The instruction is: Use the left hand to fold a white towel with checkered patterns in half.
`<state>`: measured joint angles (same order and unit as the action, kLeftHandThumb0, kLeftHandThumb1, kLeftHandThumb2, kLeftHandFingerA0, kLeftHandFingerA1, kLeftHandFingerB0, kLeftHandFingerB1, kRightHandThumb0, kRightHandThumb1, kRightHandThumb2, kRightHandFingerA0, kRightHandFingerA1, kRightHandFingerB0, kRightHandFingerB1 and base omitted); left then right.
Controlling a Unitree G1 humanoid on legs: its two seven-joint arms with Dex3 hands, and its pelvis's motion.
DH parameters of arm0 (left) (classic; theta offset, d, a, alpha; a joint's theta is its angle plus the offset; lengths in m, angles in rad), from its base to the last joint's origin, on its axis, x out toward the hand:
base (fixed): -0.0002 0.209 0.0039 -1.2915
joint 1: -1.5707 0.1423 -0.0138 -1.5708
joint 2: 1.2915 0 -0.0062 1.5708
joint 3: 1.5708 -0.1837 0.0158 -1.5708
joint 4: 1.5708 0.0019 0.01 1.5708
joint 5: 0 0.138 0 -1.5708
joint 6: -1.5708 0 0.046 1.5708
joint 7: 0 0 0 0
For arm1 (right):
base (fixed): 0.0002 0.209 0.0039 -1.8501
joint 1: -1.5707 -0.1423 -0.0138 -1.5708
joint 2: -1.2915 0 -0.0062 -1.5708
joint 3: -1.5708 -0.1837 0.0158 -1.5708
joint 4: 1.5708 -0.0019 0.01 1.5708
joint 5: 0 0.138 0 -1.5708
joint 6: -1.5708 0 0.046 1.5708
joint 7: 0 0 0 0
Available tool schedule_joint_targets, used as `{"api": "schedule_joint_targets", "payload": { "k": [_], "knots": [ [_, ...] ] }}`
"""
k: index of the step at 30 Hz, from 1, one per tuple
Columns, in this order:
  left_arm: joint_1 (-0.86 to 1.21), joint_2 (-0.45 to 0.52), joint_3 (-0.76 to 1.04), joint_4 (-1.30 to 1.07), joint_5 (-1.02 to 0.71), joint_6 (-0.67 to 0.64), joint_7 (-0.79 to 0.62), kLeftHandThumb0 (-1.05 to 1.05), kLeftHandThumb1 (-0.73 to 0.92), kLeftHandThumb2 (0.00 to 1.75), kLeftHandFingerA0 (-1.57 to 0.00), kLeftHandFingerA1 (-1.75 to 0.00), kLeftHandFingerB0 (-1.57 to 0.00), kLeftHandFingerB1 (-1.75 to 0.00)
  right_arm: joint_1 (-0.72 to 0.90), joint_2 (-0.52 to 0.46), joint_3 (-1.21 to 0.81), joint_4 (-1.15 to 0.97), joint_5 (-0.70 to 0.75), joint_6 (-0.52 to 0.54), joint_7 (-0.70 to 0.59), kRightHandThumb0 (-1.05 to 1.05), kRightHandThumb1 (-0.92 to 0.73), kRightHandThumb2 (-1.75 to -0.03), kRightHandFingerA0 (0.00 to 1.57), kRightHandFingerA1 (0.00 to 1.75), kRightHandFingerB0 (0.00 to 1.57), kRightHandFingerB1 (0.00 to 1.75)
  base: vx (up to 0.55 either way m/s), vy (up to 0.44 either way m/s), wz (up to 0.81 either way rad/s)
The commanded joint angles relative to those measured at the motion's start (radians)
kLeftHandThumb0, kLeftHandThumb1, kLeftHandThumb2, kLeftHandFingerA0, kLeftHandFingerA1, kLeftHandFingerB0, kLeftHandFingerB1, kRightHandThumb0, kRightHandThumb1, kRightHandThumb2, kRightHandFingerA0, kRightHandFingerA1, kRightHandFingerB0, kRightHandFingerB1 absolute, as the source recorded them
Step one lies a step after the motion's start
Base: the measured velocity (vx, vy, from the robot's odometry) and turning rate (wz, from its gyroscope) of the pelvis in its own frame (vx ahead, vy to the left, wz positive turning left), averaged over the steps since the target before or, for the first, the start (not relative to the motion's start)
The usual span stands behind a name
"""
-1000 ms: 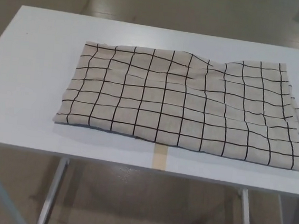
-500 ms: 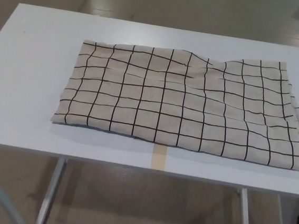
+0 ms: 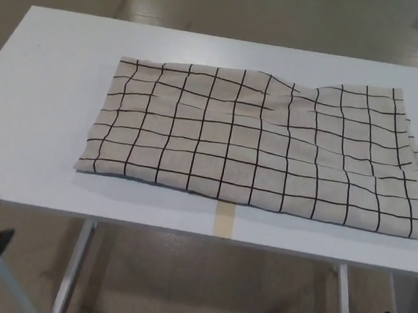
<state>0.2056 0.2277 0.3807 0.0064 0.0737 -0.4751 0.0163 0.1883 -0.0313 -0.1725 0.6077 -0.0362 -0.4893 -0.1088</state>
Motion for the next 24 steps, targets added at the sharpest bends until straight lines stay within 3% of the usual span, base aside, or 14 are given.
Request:
{"api": "schedule_joint_targets", "payload": {
  "k": [1,5,15,16,17,24],
  "knots": [
    [-0.172,0.085,-0.126,-0.225,0.443,-0.126,0.068,-0.21,0.51,0.55,0.00,-0.09,0.00,-0.12,0.044,-0.029,0.031,0.042,-0.069,-0.140,-0.031,-0.38,-0.79,-0.63,0.31,0.45,0.26,0.41,0.00,0.000,0.00],
    [-0.312,0.121,-0.226,-0.113,0.503,-0.072,0.059,-0.25,0.51,0.55,0.00,-0.11,0.00,-0.20,0.042,-0.028,0.034,0.062,-0.074,-0.157,-0.043,-0.38,-0.79,-0.63,0.32,0.47,0.27,0.41,0.00,0.000,0.00],
    [-0.572,0.202,-0.476,0.223,0.705,0.045,0.069,-0.26,0.53,0.56,0.00,-0.04,0.00,-0.17,0.025,-0.045,0.048,0.085,-0.137,-0.163,-0.114,-0.36,-0.79,-0.65,0.36,0.49,0.31,0.44,0.00,0.000,0.00],
    [-0.587,0.207,-0.490,0.249,0.712,0.059,0.068,-0.28,0.45,0.71,0.00,-0.02,0.00,-0.16,0.024,-0.047,0.049,0.086,-0.135,-0.162,-0.110,-0.36,-0.79,-0.65,0.36,0.49,0.31,0.44,0.00,0.000,0.00],
    [-0.606,0.212,-0.509,0.286,0.716,0.084,0.063,-0.24,0.52,0.55,0.00,-0.01,0.00,-0.14,0.025,-0.051,0.051,0.088,-0.131,-0.163,-0.105,-0.36,-0.78,-0.62,0.35,0.48,0.30,0.43,0.00,0.000,0.00],
    [-0.680,0.237,-0.619,0.447,0.758,0.251,0.003,-0.20,0.53,0.56,0.00,0.00,0.00,-0.06,0.047,-0.050,0.061,0.085,-0.138,-0.178,-0.120,-0.36,-0.79,-0.64,0.36,0.49,0.31,0.44,0.00,0.000,0.00]
  ]
}}
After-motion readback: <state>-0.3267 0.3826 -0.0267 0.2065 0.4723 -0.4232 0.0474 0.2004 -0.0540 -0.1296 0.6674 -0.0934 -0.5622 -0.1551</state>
